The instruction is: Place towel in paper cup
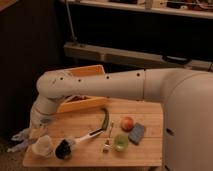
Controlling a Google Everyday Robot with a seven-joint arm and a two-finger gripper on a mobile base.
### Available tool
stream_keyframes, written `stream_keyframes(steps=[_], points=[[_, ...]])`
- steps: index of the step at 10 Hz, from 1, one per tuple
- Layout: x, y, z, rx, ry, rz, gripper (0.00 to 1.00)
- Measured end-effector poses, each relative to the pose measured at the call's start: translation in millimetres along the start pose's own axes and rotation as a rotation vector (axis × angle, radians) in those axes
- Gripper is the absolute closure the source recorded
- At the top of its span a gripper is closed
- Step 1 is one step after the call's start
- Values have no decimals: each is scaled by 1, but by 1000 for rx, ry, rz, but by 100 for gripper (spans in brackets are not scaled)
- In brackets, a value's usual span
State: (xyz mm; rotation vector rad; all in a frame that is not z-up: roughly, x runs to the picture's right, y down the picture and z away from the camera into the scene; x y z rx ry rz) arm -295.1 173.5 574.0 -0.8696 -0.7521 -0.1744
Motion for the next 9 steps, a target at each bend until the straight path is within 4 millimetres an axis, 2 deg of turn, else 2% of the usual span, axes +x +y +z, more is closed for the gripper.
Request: stream_keyframes(steps=[4,9], points=[[8,-7,21,9,12,28,100],[19,-5,33,37,21,71,100]])
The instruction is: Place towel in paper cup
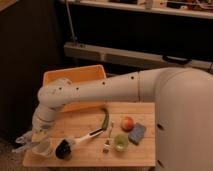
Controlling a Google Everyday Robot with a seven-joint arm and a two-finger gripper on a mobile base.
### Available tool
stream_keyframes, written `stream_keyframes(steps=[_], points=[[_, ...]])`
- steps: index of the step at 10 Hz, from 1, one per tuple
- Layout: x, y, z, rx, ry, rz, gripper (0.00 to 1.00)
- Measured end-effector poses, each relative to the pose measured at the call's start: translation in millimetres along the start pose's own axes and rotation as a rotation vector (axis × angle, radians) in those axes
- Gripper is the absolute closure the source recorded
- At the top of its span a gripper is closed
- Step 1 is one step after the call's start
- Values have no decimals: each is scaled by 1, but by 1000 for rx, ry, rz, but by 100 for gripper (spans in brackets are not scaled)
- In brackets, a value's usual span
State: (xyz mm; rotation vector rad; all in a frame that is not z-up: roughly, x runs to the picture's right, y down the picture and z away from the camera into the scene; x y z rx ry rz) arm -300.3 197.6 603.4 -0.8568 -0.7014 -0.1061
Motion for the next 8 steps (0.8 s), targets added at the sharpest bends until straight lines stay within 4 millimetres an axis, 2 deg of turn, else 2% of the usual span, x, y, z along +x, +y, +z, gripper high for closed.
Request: stream_keyframes(steps=[8], points=[[8,13,23,-85,34,16,100]])
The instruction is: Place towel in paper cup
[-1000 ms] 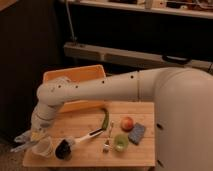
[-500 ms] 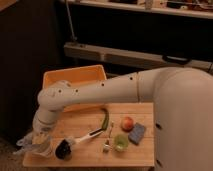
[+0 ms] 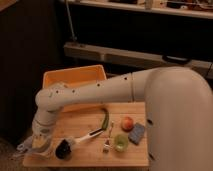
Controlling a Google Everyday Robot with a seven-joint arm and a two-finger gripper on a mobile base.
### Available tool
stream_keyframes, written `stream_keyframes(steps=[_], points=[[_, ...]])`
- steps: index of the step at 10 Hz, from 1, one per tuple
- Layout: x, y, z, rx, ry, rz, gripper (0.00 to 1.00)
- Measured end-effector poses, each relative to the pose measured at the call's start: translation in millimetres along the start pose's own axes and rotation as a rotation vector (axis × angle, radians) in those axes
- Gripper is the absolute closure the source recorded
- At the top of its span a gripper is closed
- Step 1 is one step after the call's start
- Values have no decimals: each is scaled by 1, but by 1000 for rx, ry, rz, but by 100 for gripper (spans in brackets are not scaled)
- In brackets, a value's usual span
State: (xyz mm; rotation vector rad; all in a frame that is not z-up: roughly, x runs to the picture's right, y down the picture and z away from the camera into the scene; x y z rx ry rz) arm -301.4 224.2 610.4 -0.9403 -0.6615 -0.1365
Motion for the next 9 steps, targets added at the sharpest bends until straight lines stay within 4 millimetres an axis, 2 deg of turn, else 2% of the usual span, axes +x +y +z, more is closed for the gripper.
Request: stream_keyframes(steps=[7,8,9], points=[[11,0,26,-64,46,20,100],[11,0,27,-67,50,25,96],[11,-1,27,-68,51,32,86]])
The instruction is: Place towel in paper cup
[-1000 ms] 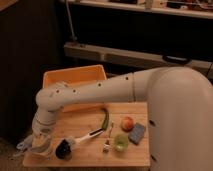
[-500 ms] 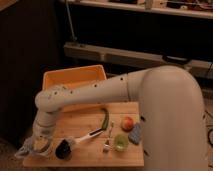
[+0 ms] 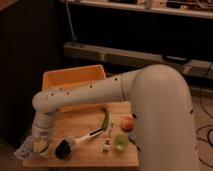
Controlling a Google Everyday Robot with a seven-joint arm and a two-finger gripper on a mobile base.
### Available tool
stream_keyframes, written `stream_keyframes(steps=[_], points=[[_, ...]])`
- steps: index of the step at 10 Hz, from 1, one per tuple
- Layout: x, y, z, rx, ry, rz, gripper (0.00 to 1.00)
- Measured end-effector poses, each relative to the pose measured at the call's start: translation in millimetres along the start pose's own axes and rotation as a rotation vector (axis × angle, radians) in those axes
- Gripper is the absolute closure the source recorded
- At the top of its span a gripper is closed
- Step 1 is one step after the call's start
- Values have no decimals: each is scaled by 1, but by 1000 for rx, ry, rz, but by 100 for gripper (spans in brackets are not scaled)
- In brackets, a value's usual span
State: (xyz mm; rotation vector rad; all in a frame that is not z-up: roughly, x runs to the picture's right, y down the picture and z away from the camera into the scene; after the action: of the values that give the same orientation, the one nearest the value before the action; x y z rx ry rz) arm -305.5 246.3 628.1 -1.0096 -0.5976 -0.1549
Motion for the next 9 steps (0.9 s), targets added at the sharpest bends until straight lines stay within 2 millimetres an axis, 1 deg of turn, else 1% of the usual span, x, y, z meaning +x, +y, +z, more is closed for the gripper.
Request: stream_keyframes(steps=[6,7,9], points=[[5,-6,-9,21,-23,41,26],[5,-7,-10,23,-25,44,21],[5,-7,-11,27,-24,40,20]])
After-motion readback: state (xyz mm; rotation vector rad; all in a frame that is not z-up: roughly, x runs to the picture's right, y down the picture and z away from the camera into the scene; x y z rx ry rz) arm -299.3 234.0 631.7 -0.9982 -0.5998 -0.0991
